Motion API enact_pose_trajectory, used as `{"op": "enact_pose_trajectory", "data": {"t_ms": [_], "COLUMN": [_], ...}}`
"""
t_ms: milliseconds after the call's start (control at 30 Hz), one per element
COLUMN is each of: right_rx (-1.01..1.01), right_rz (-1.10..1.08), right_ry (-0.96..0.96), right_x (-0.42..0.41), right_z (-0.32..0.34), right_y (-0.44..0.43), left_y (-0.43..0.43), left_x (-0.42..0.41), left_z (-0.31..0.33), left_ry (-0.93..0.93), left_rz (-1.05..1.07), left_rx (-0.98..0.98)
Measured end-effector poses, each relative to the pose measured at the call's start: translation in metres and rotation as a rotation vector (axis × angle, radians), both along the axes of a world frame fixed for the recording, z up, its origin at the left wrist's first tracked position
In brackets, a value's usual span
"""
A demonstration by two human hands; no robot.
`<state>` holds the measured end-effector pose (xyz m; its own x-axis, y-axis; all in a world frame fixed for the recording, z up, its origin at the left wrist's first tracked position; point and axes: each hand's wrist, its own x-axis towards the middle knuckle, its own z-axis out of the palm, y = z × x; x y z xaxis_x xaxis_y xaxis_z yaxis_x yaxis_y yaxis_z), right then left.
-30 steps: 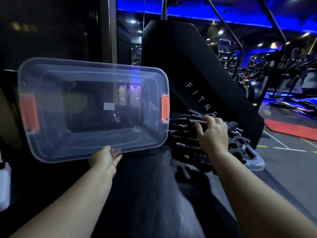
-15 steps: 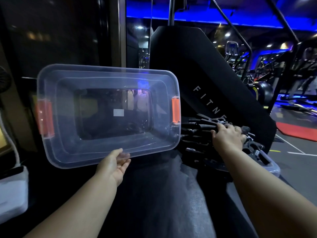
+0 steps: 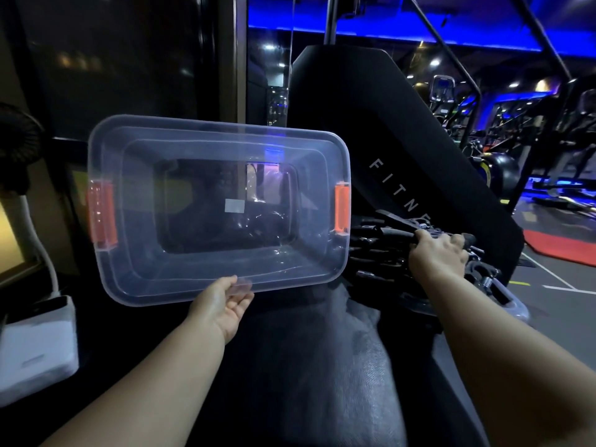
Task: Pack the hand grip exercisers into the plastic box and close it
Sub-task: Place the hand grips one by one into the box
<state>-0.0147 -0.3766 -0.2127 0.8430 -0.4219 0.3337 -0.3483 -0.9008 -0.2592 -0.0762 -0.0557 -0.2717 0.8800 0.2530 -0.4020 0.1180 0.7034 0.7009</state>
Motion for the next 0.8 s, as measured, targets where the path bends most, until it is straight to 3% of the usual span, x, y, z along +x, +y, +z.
{"op": "enact_pose_trajectory", "data": {"t_ms": [500, 800], "right_rx": [-0.014, -0.147], "right_rz": [0.432, 0.479], "right_ry": [-0.606, -0.515], "right_x": [-0.045, -0.053], "right_z": [0.017, 0.003], "right_y": [0.063, 0.126], "left_y": [0.002, 0.004], "left_x": [-0.005, -0.007], "left_z": [-0.005, -0.007], "left_ry": [-0.063, -0.072], "left_rz": [-0.032, -0.037], "left_rx": [0.028, 0.01]}}
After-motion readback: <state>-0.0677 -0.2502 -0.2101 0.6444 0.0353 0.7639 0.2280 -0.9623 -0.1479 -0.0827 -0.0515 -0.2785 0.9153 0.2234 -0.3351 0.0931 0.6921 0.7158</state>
